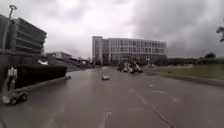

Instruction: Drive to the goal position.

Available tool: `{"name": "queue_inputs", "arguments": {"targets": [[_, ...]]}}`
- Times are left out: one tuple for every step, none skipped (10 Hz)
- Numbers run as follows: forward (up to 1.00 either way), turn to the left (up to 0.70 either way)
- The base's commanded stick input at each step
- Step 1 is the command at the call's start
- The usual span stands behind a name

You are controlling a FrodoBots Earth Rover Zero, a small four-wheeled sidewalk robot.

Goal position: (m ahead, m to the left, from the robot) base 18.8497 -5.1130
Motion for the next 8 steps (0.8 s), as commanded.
{"name": "queue_inputs", "arguments": {"targets": [[0.7, 0.0], [0.7, 0.06], [0.7, 0.3], [0.7, 0.18], [0.7, 0.0], [0.7, 0.0], [0.7, 0.0], [0.7, 0.0]]}}
